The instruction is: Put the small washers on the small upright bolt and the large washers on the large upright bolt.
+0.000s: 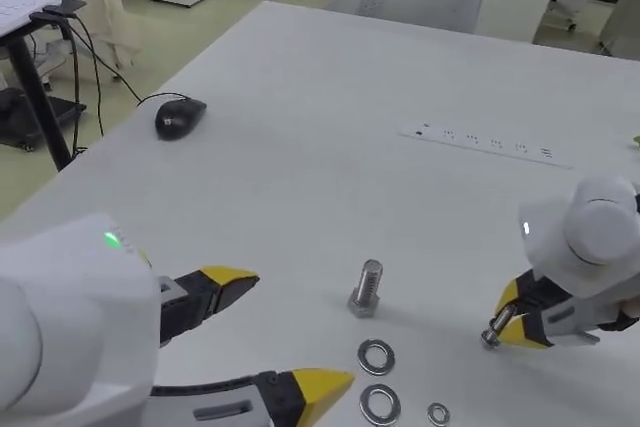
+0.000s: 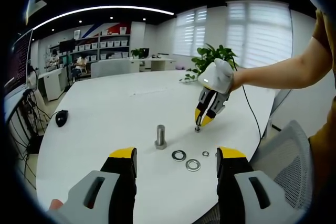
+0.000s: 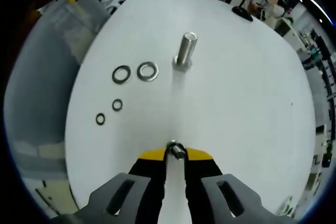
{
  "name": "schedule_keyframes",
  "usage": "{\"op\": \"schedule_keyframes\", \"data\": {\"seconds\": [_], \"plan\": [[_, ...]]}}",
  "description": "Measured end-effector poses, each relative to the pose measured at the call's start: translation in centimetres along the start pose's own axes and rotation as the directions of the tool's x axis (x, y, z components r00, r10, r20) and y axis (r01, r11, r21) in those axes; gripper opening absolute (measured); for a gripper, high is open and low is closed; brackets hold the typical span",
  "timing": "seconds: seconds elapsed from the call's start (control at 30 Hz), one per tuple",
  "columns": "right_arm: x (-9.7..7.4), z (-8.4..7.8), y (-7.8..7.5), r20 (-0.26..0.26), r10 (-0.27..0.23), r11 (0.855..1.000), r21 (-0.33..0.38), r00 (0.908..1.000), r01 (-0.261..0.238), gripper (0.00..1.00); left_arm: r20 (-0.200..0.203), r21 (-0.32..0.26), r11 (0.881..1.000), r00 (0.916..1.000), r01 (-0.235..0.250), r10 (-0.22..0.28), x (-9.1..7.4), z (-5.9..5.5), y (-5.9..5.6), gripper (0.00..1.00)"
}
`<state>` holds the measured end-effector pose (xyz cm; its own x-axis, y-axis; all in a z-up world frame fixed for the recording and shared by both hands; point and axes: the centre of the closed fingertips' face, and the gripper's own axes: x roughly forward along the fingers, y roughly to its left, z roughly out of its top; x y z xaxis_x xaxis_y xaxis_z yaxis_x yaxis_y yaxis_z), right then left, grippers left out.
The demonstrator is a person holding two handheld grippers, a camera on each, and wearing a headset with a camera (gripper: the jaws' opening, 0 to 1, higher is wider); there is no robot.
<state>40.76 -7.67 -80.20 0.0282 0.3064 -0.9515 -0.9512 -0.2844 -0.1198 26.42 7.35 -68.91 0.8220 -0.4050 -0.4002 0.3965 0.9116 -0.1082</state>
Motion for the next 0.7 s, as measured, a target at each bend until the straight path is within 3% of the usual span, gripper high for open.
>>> {"op": "schedule_keyframes", "data": {"seconds": [0.33,0.7], "plan": [[1.2,-0.2,0.1,0.005,0.006,1.0,0.002,1.0,-0.006,0.13,-0.009,-0.01,1.0,1.0,-0.004,0.004,0.2,-0.2,0.5,0.61],[0.8,-0.4,0.2,0.011,-0.004,1.0,0.012,0.9999,0.003,0.14,-0.013,-0.004,1.0,0.9999,-0.008,0.008,0.2,-0.2,0.6,0.61]]}}
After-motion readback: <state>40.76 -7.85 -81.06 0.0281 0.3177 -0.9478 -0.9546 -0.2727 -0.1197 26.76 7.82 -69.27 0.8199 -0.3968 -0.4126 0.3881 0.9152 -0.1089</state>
